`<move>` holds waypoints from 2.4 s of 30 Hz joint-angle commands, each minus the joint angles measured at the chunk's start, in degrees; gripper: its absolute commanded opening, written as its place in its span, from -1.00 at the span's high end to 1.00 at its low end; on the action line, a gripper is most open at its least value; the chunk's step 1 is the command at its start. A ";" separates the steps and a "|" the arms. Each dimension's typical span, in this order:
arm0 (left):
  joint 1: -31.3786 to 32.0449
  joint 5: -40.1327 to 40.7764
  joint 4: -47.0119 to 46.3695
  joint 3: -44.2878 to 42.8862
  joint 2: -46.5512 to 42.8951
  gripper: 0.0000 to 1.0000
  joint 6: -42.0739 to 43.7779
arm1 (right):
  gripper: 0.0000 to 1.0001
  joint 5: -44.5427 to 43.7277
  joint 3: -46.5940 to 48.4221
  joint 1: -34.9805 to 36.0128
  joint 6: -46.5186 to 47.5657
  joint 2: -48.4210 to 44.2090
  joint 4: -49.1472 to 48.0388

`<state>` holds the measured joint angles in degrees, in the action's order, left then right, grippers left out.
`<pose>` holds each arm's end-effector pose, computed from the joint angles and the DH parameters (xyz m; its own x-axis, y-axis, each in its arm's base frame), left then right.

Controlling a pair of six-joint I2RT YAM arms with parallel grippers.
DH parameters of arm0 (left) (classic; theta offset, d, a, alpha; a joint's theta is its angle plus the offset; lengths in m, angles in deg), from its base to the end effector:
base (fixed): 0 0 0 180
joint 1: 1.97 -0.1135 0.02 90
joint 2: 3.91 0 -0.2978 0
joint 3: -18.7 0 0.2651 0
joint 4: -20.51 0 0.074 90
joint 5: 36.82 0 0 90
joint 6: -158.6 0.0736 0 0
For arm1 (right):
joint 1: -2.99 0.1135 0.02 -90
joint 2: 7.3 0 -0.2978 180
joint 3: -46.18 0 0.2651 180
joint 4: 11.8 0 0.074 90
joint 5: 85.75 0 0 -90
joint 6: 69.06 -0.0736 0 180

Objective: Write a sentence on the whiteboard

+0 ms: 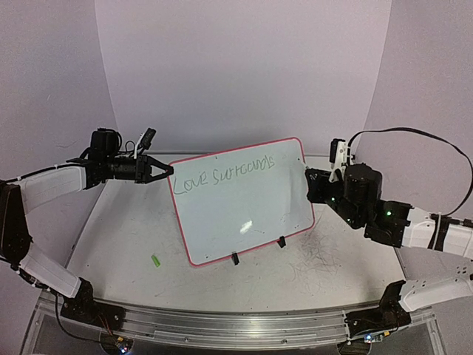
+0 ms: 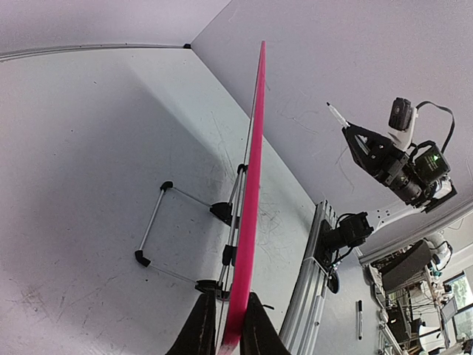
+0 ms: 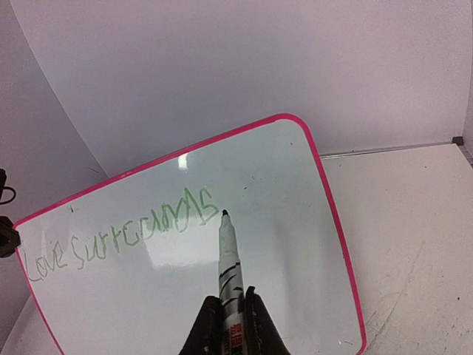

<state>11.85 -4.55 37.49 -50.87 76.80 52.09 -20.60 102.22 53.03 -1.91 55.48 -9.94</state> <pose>0.3075 -0.1397 0.3028 -0.6808 0.0112 -0.7323 0.6865 0.3583 -0.6327 0.2076 0.1995 0.3262 -0.2550 0.2444 -0.9356 -0.3577 0.8751 0.3260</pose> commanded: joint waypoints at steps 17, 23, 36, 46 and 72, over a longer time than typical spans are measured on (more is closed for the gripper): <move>-0.06 2.10 -2.08 0.34 0.15 0.86 -0.09 | 1.00 2.08 1.11 0.11 0.03 5.26 -3.62; -0.03 2.42 -2.08 0.49 0.17 0.88 -0.27 | 1.00 1.69 2.27 0.08 1.44 7.04 -3.63; -0.06 2.15 -2.21 0.20 0.73 0.92 -0.42 | 1.00 0.64 3.70 -0.32 4.63 8.07 -1.86; -0.04 2.28 -2.20 0.37 0.06 0.93 -0.44 | 1.00 4.83 14.94 13.11 13.80 21.12 -3.31; 0.05 2.24 -2.21 0.31 0.44 0.95 -0.63 | 1.00 5.48 32.27 21.06 13.56 44.59 -2.06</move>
<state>11.85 -3.59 35.92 -50.87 77.11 52.61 -13.68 131.77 73.93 11.73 98.82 -11.48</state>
